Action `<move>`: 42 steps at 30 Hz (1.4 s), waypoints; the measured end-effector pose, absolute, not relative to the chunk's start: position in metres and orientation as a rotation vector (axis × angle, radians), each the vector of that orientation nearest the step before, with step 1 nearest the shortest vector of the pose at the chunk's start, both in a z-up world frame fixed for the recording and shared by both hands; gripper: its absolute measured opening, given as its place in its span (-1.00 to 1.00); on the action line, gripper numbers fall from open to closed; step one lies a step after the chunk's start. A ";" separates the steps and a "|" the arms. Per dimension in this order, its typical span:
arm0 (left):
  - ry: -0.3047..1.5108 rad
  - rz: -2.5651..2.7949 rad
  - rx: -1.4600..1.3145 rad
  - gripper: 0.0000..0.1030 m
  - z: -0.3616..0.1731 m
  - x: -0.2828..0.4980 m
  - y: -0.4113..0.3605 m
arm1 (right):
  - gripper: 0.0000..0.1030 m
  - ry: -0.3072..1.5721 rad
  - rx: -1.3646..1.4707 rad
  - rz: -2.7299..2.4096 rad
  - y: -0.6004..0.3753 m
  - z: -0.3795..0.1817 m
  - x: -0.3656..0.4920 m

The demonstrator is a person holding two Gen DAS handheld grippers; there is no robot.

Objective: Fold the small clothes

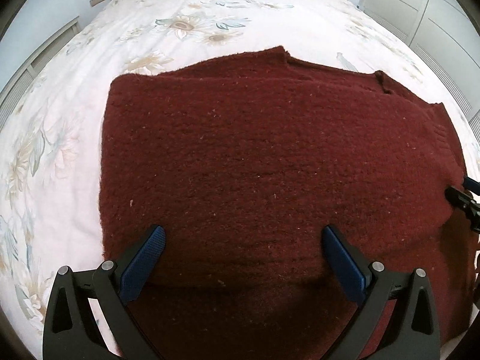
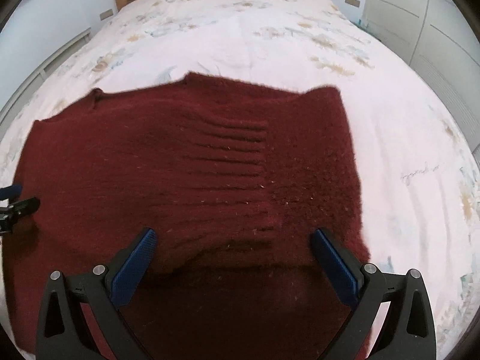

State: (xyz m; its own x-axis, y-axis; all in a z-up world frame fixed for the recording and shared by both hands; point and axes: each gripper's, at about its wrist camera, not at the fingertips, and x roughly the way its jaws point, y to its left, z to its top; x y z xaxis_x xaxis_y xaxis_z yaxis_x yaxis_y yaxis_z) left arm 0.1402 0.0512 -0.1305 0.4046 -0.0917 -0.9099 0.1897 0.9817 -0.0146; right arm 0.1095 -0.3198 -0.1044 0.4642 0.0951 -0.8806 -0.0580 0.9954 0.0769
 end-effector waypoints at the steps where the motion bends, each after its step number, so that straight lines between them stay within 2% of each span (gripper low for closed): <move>1: 1.134 -0.165 0.100 0.99 -0.123 0.137 0.052 | 0.99 1.077 0.038 0.096 -0.319 -0.096 0.105; 8: 1.093 -0.142 0.078 0.98 -0.076 0.105 0.048 | 0.99 1.018 0.038 0.080 -0.337 -0.046 0.063; 14: 1.106 -0.160 0.022 0.98 -0.053 0.061 0.061 | 0.99 1.021 0.074 0.051 -0.358 -0.042 0.016; 24: 1.228 -0.096 0.032 0.98 -0.077 -0.008 0.087 | 0.99 1.162 0.133 0.009 -0.380 -0.088 -0.056; 36: 1.336 -0.143 0.036 0.96 -0.122 -0.056 0.075 | 0.98 1.263 0.109 0.028 -0.369 -0.115 -0.085; 38: 1.339 -0.165 0.033 0.88 -0.123 -0.057 0.069 | 0.84 1.273 0.087 0.023 -0.366 -0.115 -0.086; 39: 1.340 -0.173 0.032 0.75 -0.124 -0.055 0.067 | 0.79 1.284 0.081 0.017 -0.365 -0.115 -0.087; 40: 1.342 -0.184 0.032 0.68 -0.123 -0.054 0.065 | 0.61 1.296 0.085 0.015 -0.366 -0.116 -0.087; 41: 1.343 -0.191 0.034 0.50 -0.122 -0.053 0.062 | 0.36 1.305 0.098 0.021 -0.367 -0.116 -0.086; 42: 1.345 -0.195 0.033 0.31 -0.121 -0.053 0.061 | 0.21 1.319 0.131 0.036 -0.369 -0.116 -0.086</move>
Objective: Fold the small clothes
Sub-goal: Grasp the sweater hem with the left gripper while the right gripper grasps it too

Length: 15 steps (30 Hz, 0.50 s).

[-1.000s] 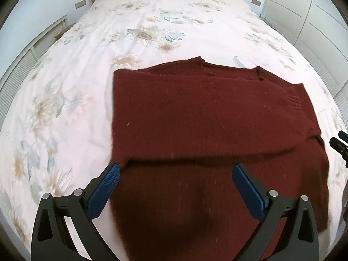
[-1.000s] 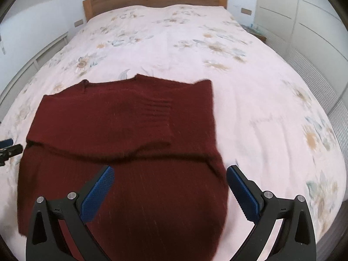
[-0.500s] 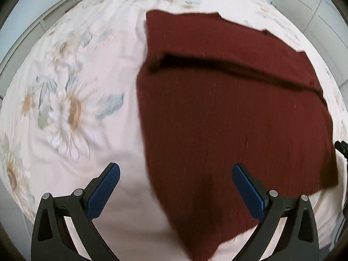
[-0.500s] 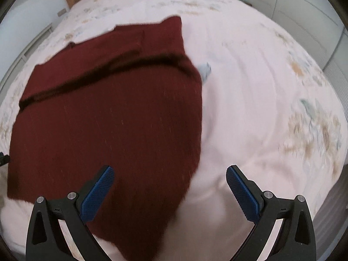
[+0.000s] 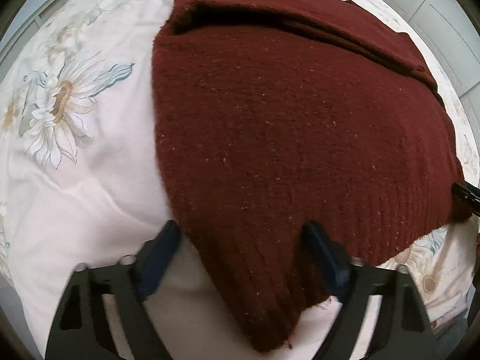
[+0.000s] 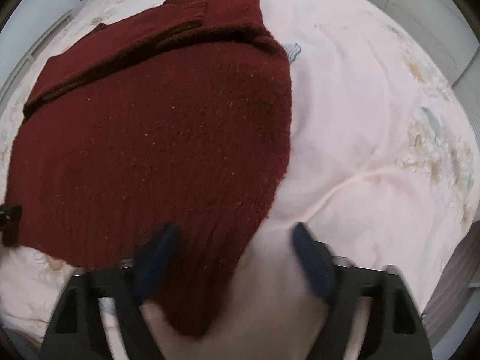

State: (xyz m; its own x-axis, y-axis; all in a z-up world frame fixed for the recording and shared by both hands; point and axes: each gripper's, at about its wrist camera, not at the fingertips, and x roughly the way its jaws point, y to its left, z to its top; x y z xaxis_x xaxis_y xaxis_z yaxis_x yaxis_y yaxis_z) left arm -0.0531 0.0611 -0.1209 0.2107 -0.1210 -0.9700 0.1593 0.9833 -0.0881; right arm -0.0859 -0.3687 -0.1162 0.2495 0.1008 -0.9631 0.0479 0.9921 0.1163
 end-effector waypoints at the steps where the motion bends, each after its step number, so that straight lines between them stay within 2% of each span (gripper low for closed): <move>1: 1.349 -0.202 0.031 0.18 -0.120 -0.051 0.059 | -0.09 1.327 0.152 0.048 -0.370 -0.117 -0.086; 2: 1.353 -0.213 0.030 0.09 -0.119 -0.051 0.058 | -0.36 1.335 0.169 0.062 -0.371 -0.117 -0.086; 4: 1.352 -0.229 0.031 -0.44 -0.114 -0.052 0.056 | -0.57 1.343 0.178 0.092 -0.369 -0.115 -0.086; 6: 1.352 -0.241 0.012 -0.72 -0.115 -0.047 0.054 | -0.67 1.337 0.151 0.114 -0.365 -0.110 -0.085; 15: 1.308 -0.305 -0.070 -0.81 -0.084 -0.033 0.061 | -0.73 1.255 0.173 0.151 -0.367 -0.069 -0.073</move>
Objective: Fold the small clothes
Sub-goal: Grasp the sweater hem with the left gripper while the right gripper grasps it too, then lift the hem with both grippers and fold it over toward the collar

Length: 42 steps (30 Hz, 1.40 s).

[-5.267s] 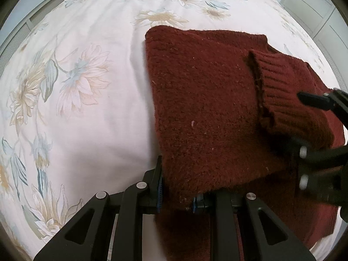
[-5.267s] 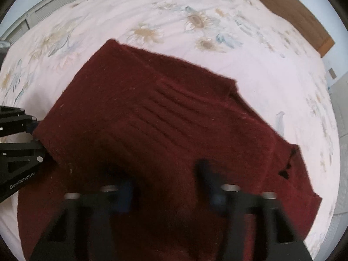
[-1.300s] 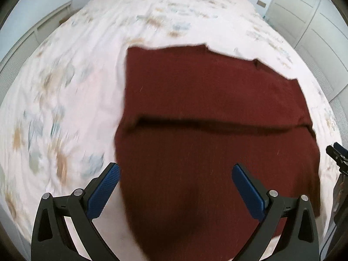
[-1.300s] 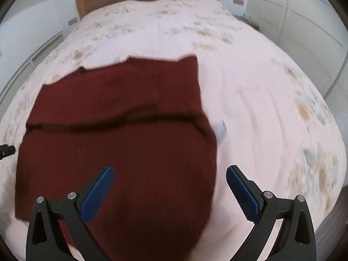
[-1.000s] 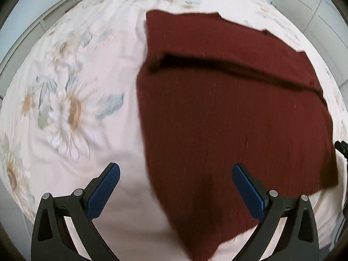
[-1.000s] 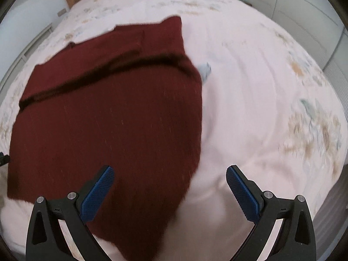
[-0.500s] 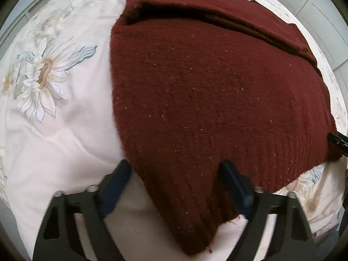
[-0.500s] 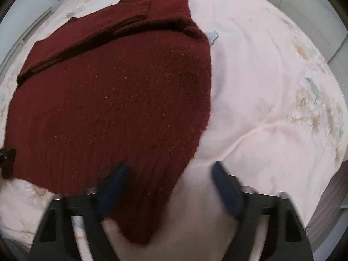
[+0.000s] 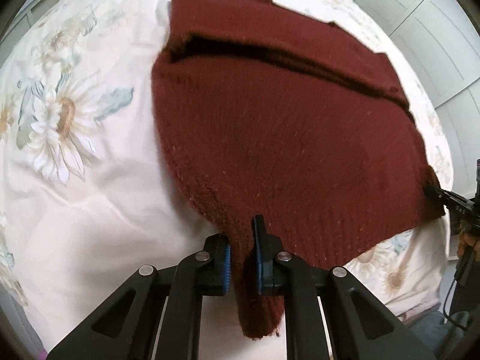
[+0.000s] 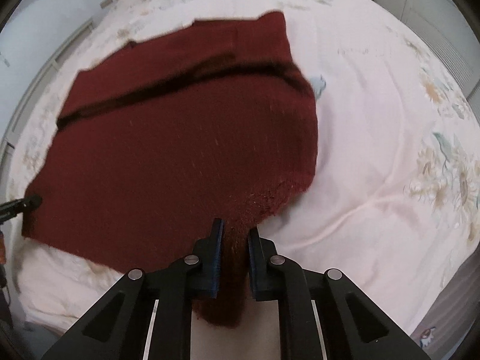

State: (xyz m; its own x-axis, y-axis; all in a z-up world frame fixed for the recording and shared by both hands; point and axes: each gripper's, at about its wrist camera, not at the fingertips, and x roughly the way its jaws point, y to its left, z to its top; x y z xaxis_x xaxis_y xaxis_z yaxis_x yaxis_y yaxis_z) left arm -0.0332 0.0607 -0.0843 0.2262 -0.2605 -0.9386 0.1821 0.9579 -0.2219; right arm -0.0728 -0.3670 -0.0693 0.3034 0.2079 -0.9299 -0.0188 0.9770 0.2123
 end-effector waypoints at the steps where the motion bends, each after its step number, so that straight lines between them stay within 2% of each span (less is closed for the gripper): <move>1: 1.289 -0.309 -0.073 -0.81 -0.080 -0.033 0.062 | -0.73 1.241 0.192 0.157 -0.369 -0.063 -0.070; 9: 1.185 -0.326 -0.161 -0.81 -0.035 -0.015 0.071 | -0.76 1.083 0.325 0.153 -0.386 -0.019 -0.036; 16: 1.111 -0.292 -0.195 -0.81 -0.003 0.018 0.082 | -0.76 0.983 0.306 0.137 -0.385 0.015 -0.001; 27: 1.019 -0.264 -0.140 -0.82 0.033 0.101 0.073 | -0.78 0.927 0.287 0.111 -0.388 0.040 0.088; 33: 1.032 -0.236 -0.114 -0.83 0.026 0.153 0.068 | -0.78 0.981 0.240 0.065 -0.378 0.023 0.147; 42: 1.127 -0.129 -0.021 -0.82 -0.039 0.206 0.053 | -0.75 1.132 0.170 0.021 -0.359 -0.041 0.199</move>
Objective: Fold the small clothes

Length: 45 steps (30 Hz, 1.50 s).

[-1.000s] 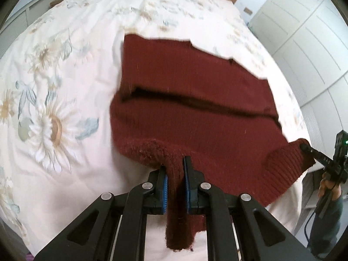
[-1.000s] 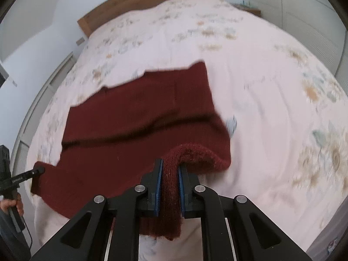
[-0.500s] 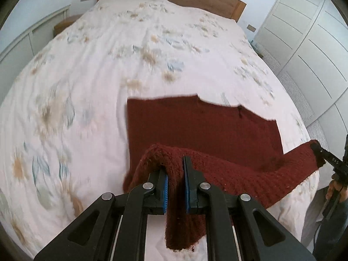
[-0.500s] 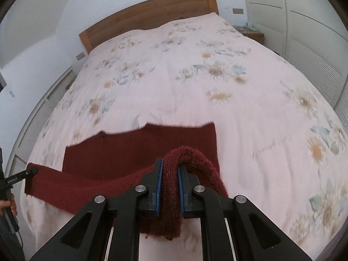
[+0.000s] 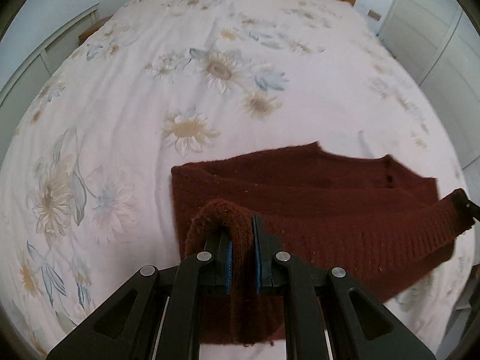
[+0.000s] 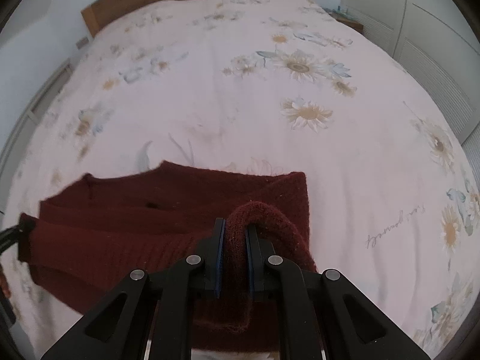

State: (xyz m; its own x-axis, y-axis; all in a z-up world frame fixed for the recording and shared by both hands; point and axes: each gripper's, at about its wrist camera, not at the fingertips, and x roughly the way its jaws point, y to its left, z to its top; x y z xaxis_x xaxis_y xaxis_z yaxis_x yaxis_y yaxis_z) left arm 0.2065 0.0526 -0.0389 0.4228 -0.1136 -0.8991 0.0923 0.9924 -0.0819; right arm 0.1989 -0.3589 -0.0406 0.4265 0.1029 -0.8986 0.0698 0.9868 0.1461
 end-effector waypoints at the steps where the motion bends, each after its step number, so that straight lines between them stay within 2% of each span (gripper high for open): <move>1: 1.123 -0.123 -0.021 -0.81 -0.042 0.207 0.052 | -0.72 1.142 0.165 0.013 -0.358 -0.046 0.202; 6: 1.132 -0.089 0.017 -0.78 -0.052 0.211 0.049 | -0.67 1.148 0.191 0.000 -0.362 -0.053 0.205; 9: 1.164 -0.068 0.015 -0.70 -0.053 0.214 0.049 | -0.29 1.136 0.206 0.002 -0.364 -0.048 0.203; 10: 1.170 -0.062 0.006 -0.64 -0.050 0.215 0.050 | 0.03 1.124 0.204 0.001 -0.364 -0.043 0.201; 11: 1.171 -0.065 0.000 -0.46 -0.048 0.215 0.049 | 0.30 1.110 0.199 0.001 -0.364 -0.038 0.199; 12: 1.166 -0.075 -0.009 -0.22 -0.044 0.213 0.048 | 0.34 1.102 0.198 0.007 -0.363 -0.034 0.198; 13: 1.156 -0.083 -0.018 -0.10 -0.039 0.211 0.046 | 0.36 1.092 0.200 0.020 -0.362 -0.029 0.197; 14: 1.135 -0.080 -0.012 0.17 -0.033 0.209 0.043 | 0.45 1.085 0.200 0.028 -0.361 -0.025 0.195; 16: 1.111 -0.094 0.008 0.25 -0.023 0.205 0.036 | 0.60 1.067 0.181 0.041 -0.356 -0.016 0.191; 18: 1.094 -0.119 -0.004 0.33 -0.013 0.201 0.031 | 0.62 1.043 0.146 0.058 -0.346 -0.008 0.186; 19: 1.084 -0.128 -0.007 0.53 -0.008 0.199 0.027 | 0.66 1.032 0.127 0.070 -0.340 -0.004 0.182; 21: 1.044 -0.153 -0.005 0.77 0.003 0.193 0.018 | 0.79 1.012 0.093 0.099 -0.325 0.000 0.174; 22: 1.035 -0.160 0.000 0.90 0.005 0.191 0.015 | 0.97 1.005 0.080 0.112 -0.319 0.000 0.171; 23: 1.016 -0.170 0.010 0.96 0.008 0.187 0.009 | 0.99 0.997 0.064 0.124 -0.312 0.000 0.167; 28: 0.956 -0.214 0.087 0.98 0.001 0.168 -0.021 | 0.99 0.966 -0.043 0.169 -0.271 -0.016 0.142; 36: 1.004 -0.239 0.178 0.98 -0.061 0.144 -0.044 | 0.99 1.039 -0.082 0.157 -0.250 -0.075 0.121; 41: 1.081 -0.182 0.198 0.98 -0.101 0.140 -0.023 | 0.99 1.081 -0.058 0.089 -0.279 -0.101 0.119; 45: 1.076 -0.171 0.124 0.99 -0.105 0.136 0.008 | 0.99 1.085 0.018 0.067 -0.312 -0.104 0.118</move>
